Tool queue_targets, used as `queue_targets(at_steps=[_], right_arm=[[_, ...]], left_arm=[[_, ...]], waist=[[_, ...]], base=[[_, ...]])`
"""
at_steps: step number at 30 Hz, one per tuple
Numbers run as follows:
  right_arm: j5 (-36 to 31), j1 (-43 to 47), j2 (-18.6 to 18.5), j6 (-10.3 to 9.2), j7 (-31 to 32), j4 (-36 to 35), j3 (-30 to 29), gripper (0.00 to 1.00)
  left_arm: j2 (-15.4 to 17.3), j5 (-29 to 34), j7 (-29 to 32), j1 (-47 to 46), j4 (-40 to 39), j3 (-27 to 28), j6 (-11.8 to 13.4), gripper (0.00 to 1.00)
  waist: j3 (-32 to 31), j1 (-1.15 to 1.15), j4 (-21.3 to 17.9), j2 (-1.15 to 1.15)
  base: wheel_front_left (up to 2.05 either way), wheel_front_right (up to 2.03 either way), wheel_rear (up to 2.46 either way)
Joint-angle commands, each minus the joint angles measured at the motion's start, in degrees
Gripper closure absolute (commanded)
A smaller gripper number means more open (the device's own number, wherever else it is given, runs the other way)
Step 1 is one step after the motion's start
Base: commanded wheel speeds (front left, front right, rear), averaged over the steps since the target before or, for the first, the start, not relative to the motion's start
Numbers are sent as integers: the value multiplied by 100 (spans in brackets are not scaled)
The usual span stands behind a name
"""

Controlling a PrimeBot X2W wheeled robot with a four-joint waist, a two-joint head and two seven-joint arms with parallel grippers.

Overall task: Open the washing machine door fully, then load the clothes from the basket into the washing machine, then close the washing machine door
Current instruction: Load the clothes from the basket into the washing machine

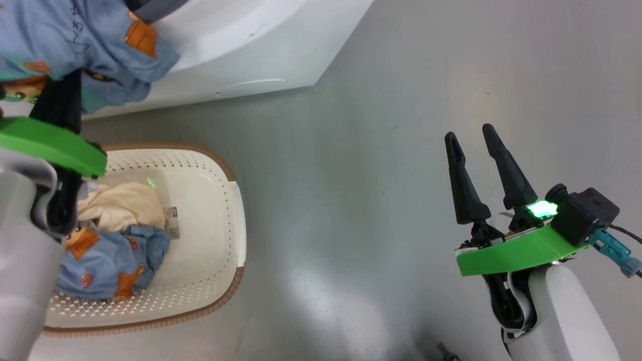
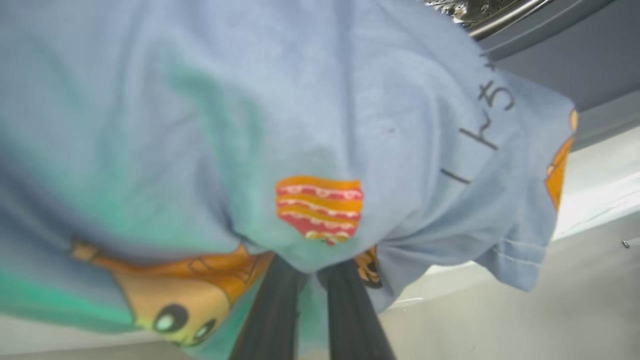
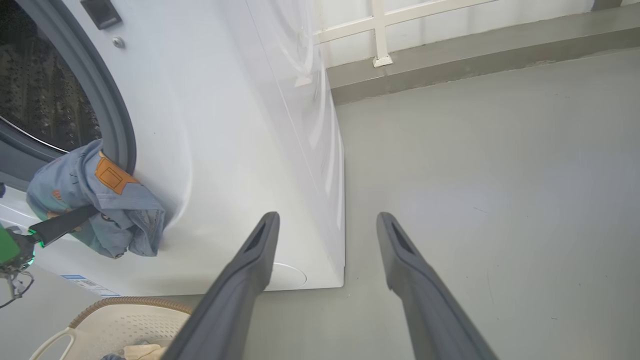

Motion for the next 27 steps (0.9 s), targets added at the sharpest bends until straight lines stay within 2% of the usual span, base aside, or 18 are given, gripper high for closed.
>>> queue_targets(at_steps=[1, 6, 17, 22, 27], right_arm=[[16, 11, 11, 9, -27, -110, 75, 0], [28, 43, 11, 9, -27, -99, 52, 0], [12, 39, 11, 9, -27, -61, 45, 0], [20, 47, 11, 9, -27, -53, 73, 0], [66, 44, 11, 9, -27, -71, 124, 0]], left_arm=[[296, 32, -79, 124, -262, 259, -16, 100], [385, 190, -80, 559, -789, 535, -16, 100], [515, 916, -80, 1276, -2382, 1518, -8, 100], [597, 1031, -73, 1175, -2801, 1725, 53, 100], [740, 1150, 171, 696, -2775, 1692, 97, 100]], waist=[[-29, 0, 14, 0], [-76, 0, 41, 0], [-130, 0, 144, 0], [-137, 0, 109, 0], [-78, 0, 11, 0]], base=[[0, 0, 0], [0, 0, 0], [0, 0, 0], [0, 0, 0], [0, 0, 0]])
